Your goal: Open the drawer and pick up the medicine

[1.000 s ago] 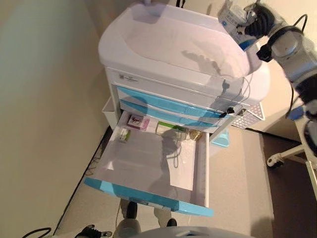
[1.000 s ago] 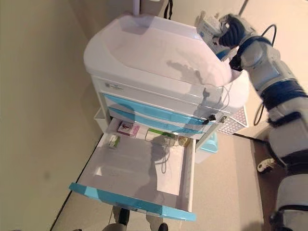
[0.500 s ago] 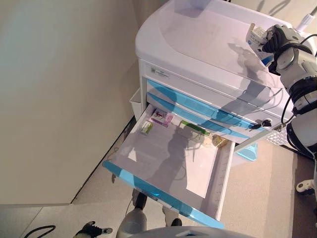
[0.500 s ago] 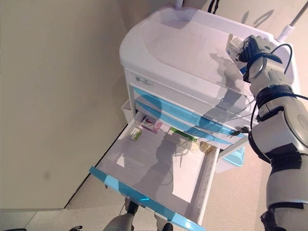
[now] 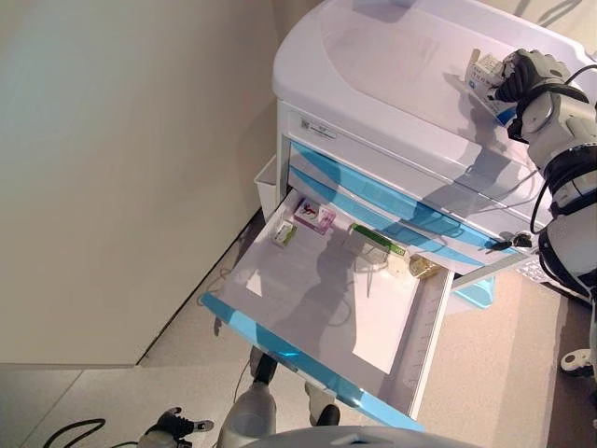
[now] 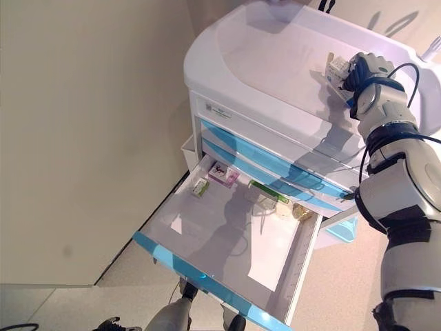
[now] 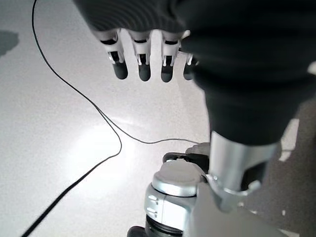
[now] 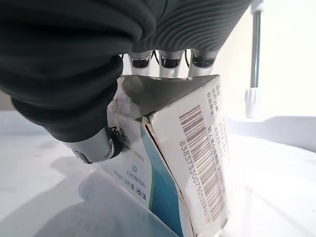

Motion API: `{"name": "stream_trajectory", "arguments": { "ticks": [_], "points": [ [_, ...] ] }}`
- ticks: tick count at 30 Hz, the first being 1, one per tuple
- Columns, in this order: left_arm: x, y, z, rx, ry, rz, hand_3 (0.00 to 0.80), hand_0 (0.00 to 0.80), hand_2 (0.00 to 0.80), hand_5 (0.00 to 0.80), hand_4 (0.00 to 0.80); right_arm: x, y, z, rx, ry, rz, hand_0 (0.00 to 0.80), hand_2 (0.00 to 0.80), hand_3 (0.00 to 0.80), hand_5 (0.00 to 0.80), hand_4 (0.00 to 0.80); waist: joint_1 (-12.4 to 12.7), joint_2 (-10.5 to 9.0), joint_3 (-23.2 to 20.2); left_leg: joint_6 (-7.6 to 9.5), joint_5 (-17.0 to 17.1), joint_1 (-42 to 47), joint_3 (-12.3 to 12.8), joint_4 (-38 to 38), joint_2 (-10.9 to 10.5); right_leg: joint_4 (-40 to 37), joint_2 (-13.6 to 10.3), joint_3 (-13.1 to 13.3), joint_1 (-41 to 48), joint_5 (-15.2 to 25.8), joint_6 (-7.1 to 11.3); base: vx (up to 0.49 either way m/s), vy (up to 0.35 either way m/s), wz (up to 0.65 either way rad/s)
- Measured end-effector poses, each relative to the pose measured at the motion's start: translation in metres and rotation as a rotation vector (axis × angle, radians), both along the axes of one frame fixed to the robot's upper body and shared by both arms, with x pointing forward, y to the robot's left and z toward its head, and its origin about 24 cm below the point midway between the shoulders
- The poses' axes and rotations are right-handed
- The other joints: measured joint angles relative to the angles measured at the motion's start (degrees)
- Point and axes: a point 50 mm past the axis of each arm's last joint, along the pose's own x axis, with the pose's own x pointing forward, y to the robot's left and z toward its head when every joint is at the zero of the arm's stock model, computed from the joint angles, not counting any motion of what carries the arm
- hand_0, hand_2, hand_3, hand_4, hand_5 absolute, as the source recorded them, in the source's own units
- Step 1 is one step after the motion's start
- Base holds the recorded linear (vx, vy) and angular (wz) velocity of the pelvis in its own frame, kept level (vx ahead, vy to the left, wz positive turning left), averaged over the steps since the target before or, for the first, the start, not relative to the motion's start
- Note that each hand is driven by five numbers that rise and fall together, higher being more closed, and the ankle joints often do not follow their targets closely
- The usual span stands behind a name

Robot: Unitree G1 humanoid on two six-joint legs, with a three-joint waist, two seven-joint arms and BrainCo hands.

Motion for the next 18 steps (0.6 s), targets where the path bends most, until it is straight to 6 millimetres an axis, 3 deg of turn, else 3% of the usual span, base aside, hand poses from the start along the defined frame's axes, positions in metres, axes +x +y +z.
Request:
{"name": "stream_trajectory", "arguments": {
  "ticks": [12,13,14,18],
  "points": [
    [-0.0004,0.0001,0.0,0.0,0.001,-0.001,0.0,0.0,0.0,0.0,0.0,0.0002,0.0001,-0.0013,0.007,0.012,0.004,0.8,0.8,0.8,0.8,0.8,0.0,-0.22,0.1,0.0,0.1,0.0,-0.1,0.0,0.0,0.0,0.0,-0.1,0.0,0.0,0.0,0.0,0.0,0.0],
    [-0.0005,0.0002,0.0,0.0,0.002,-0.001,0.0,0.0,0.0,0.0,0.0,0.0003,0.0001,-0.0015,0.009,0.013,0.005,0.135,0.135,0.135,0.135,0.135,0.0,-0.22,0.1,0.0,0.1,0.0,-0.1,0.0,0.0,0.0,0.0,-0.1,0.0,0.0,0.0,0.0,0.0,0.0],
    [-0.0006,0.0002,-0.0001,0.0,0.002,-0.001,0.0,0.0,0.0,0.0,0.0,0.0002,0.0001,-0.001,0.016,0.009,0.006,0.0,0.0,0.0,0.0,0.0,0.0,-0.22,0.1,0.0,0.1,0.0,-0.1,0.0,0.0,0.0,0.0,-0.1,0.1,0.0,0.0,0.0,0.0,0.0],
    [-0.0005,0.0002,0.0,0.0,0.002,-0.001,0.0,0.0,0.0,0.0,0.0,0.0015,0.0022,-0.0066,0.041,0.024,0.017,0.0,0.0,0.0,0.0,0.0,0.1,-0.22,0.1,0.0,0.1,0.0,-0.1,0.0,0.0,0.0,-0.1,-0.1,0.1,0.0,0.0,0.0,0.0,0.0]
  ]
}}
